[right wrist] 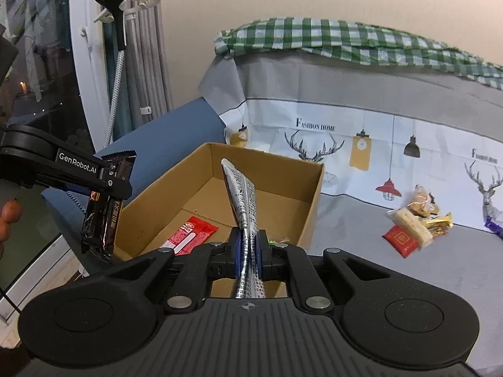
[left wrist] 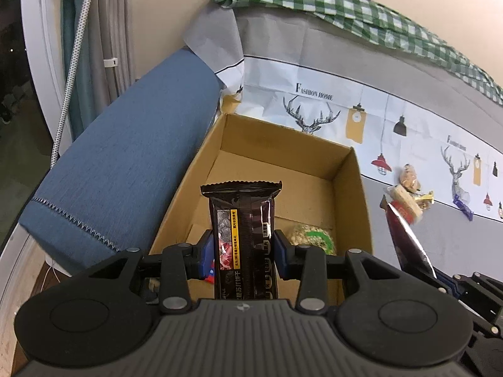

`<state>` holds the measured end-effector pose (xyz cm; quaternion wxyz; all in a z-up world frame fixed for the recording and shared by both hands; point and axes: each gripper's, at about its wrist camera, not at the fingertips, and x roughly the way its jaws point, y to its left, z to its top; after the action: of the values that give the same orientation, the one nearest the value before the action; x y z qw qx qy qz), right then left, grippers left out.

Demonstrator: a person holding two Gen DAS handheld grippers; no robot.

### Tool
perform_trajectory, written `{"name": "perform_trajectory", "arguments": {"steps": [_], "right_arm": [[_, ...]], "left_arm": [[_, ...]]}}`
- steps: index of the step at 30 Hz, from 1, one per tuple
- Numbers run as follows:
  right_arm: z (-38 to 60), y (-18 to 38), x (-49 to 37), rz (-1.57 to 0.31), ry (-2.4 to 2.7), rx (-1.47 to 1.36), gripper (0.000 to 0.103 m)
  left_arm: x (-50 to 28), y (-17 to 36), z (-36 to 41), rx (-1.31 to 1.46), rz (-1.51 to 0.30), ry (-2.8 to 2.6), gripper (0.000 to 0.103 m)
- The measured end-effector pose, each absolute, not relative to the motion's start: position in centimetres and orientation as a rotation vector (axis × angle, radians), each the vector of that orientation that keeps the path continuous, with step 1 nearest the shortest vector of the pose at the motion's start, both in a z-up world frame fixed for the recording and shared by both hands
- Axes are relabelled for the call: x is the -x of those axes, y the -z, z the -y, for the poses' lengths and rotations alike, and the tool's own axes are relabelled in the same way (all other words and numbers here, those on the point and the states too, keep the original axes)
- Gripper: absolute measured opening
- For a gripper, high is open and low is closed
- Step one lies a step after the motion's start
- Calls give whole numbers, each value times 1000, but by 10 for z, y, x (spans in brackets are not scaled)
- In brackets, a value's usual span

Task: Organize snacks
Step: 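Carry the chocolate bar and silver stick pack with both tools over the box, then open both tools to drop the chocolate bar and silver pack into the box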

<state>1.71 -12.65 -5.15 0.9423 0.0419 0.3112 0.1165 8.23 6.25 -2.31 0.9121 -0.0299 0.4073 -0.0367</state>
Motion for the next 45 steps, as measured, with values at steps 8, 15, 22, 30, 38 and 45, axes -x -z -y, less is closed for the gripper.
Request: {"name": "perform_trajectory", "arguments": {"steps": [8,15,22,30,38,45], "right_arm": [[109,80,-71,-697,-223,-136,9],[99,104,-107,-736,-222,-155,9],[96,124,-132,-760,-213,-164,9],[97,142,-154,-780,-188,-163,10],[104,123,-169,-764,-205,-137,77],[109,103,-100,-811,-248,-87,91]], "left_arm": [[-126,50,-67,36,-889,52,43],[-156,76,-60,-7,-935,74,43],[-177,95,-52,-46,-973,69,43],[-200,111,-49,-62,-1004,36,51],[-185,91,-53,-129,-944,11,103],[-109,86,-66,-31,-1033,-25,103]]}}
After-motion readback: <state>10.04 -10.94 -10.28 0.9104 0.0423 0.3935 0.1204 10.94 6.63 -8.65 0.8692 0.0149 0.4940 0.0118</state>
